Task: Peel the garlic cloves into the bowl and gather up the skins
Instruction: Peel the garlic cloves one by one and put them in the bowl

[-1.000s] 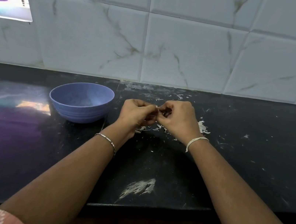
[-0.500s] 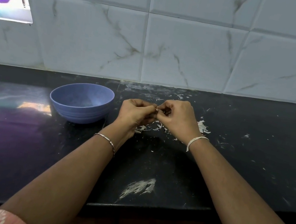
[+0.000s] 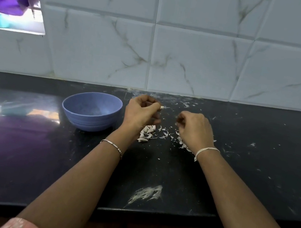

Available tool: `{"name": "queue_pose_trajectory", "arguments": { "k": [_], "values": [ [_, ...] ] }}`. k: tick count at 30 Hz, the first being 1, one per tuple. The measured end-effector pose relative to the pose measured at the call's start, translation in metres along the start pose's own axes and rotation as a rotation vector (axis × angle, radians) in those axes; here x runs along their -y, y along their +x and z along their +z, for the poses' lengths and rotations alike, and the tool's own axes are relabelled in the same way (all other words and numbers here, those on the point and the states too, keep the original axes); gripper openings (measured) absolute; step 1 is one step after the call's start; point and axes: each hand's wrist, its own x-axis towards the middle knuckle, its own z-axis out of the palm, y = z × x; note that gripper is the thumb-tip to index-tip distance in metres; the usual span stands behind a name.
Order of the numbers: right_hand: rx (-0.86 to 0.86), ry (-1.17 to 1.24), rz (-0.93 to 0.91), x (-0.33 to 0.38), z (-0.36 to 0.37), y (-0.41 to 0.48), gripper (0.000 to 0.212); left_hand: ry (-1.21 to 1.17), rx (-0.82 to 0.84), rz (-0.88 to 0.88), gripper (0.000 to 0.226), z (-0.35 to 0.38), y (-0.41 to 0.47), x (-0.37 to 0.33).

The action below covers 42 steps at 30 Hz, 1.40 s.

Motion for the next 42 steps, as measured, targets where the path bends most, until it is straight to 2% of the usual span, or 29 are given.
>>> {"name": "queue_pose_trajectory", "arguments": {
  "k": [2,4,7,9,11,14,16,18,20,22,25,29,36,39,42],
  "values": [
    [-0.003,-0.070,-0.010,0.001,-0.003,-0.002,0.014,0.051,-0.032,0.068,0.005,-0.011,0.000,-0.014],
    [-0.013,-0.082,-0.068,0.001,-0.002,-0.004,0.017,0.208,-0.101,0.199,0.009,-0.031,0.005,-0.029],
    [0.016,-0.084,-0.191,0.004,0.000,-0.004,0.013,0.841,-0.183,0.410,0.009,-0.074,0.013,-0.053],
    [0.034,-0.070,-0.234,0.009,-0.002,-0.003,0.022,1.283,-0.154,0.346,0.013,-0.101,0.016,-0.063],
    [0.043,-0.075,-0.246,0.017,-0.005,0.001,0.023,1.589,-0.095,0.251,0.016,-0.117,0.017,-0.065],
    [0.078,-0.059,-0.237,0.034,-0.006,0.009,0.012,1.803,-0.048,0.241,0.022,-0.125,0.020,-0.057],
    [0.106,0.019,-0.248,0.045,-0.002,0.015,0.007,1.824,-0.032,0.221,0.024,-0.124,0.024,-0.055],
    [0.177,0.077,-0.292,0.057,0.004,0.023,0.022,1.789,-0.010,0.220,0.026,-0.122,0.029,-0.054],
    [0.295,0.071,-0.338,0.067,0.013,0.030,0.028,1.691,0.004,0.232,0.026,-0.116,0.032,-0.055],
    [0.392,0.007,-0.351,0.073,0.023,0.036,0.024,1.594,0.011,0.268,0.025,-0.107,0.031,-0.056],
    [0.413,-0.059,-0.335,0.080,0.033,0.042,0.016,1.459,0.031,0.318,0.026,-0.093,0.029,-0.053],
    [0.405,-0.069,-0.332,0.083,0.033,0.044,0.016,1.369,0.036,0.363,0.027,-0.081,0.028,-0.046],
    [0.433,0.294,-0.242,0.063,-0.007,0.043,0.018,1.251,0.029,0.511,0.028,-0.066,0.014,-0.032],
    [0.505,0.395,-0.221,0.045,-0.031,0.036,0.019,1.260,-0.016,0.590,0.029,-0.058,0.003,-0.028],
    [0.624,0.592,-0.135,0.031,-0.048,0.027,0.019,1.166,0.069,0.600,0.028,-0.047,-0.003,-0.022]
  ]
}}
